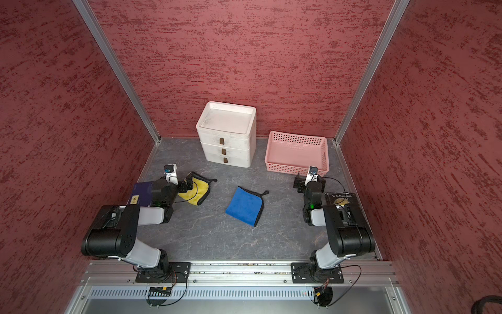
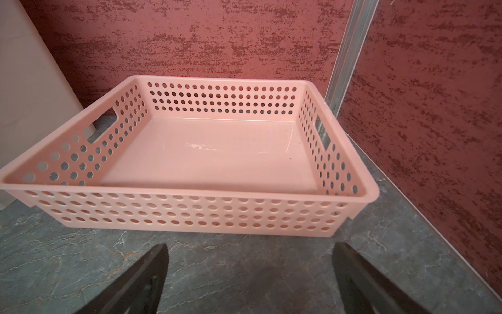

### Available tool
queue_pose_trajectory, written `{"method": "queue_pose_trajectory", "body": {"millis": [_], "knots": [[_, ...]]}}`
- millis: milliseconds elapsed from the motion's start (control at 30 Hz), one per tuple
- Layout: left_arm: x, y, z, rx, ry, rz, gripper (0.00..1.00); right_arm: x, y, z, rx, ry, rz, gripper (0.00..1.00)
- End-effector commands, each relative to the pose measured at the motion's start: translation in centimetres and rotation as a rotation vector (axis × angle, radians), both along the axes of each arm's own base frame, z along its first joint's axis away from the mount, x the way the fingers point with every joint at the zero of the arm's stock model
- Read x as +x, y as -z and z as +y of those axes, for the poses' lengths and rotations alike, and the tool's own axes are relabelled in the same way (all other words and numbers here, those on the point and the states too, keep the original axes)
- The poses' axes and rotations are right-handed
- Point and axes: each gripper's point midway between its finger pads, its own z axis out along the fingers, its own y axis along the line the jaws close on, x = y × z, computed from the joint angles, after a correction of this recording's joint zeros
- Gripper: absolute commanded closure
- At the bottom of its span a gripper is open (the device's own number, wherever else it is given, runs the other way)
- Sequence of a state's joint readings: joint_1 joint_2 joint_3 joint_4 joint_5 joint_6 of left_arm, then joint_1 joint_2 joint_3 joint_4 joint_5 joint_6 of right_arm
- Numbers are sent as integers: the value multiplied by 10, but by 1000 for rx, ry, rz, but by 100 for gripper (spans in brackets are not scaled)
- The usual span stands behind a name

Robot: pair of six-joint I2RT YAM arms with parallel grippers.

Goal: Fold the square dishcloth
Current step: Reset both arms

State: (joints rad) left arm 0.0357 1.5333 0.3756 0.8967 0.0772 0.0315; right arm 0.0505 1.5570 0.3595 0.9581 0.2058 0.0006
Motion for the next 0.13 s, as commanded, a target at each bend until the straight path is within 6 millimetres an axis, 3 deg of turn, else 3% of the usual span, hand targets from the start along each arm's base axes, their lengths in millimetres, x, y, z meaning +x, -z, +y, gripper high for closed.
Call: {"method": "queue_pose_trajectory", "body": {"millis": [0, 100], "knots": [[1, -4, 1, -11, 2, -11, 0, 2, -4, 1, 12, -10, -11, 2], [1, -4, 0, -11, 3, -12, 0, 2, -5, 1, 10, -10, -16, 2]]}}
